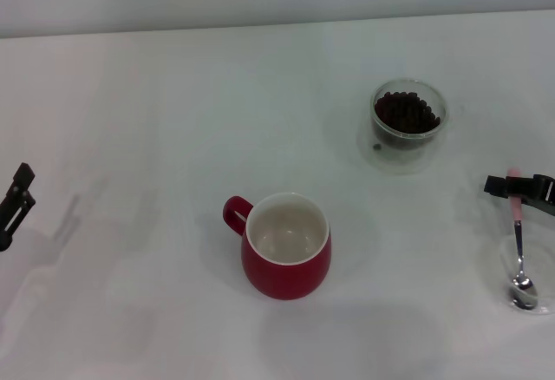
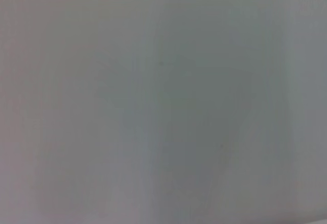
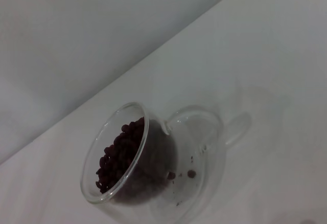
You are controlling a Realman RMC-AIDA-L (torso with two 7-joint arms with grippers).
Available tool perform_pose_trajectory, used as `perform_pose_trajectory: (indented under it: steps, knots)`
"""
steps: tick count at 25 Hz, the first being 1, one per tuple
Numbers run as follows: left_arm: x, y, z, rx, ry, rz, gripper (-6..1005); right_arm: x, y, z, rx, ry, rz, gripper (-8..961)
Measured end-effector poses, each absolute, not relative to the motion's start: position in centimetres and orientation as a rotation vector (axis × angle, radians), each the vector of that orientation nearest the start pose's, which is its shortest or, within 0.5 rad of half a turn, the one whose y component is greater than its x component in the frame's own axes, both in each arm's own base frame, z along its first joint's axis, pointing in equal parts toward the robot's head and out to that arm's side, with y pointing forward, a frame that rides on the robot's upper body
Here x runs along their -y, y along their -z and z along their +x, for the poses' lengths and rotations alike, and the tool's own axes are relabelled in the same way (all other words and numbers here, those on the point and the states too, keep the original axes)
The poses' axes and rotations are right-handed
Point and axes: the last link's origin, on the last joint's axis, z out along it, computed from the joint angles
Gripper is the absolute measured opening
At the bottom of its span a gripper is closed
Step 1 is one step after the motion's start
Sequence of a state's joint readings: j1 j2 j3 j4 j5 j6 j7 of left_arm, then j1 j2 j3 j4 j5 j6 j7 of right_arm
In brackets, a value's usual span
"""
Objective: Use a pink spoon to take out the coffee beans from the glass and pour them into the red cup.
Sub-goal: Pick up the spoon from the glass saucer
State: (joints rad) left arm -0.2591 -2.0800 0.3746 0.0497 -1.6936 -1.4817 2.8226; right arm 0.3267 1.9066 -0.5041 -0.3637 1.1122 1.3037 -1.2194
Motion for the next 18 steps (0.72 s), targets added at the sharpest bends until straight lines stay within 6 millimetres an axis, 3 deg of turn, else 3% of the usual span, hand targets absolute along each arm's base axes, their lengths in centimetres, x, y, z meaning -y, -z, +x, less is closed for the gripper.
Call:
perform_pose_trajectory:
  steps: [4, 18]
  knots:
    - [-24.2, 1.5, -35.4, 0.439, 0.754, -1.843, 758, -26.8, -4.3, 40.5, -1.792, -0.702, -1.891, 152]
    - [-24.2, 1.6, -35.4, 0.442, 0.756, -1.844, 757, -27.0, -5.1, 40.1, -1.771, -0.746, -1.904, 149]
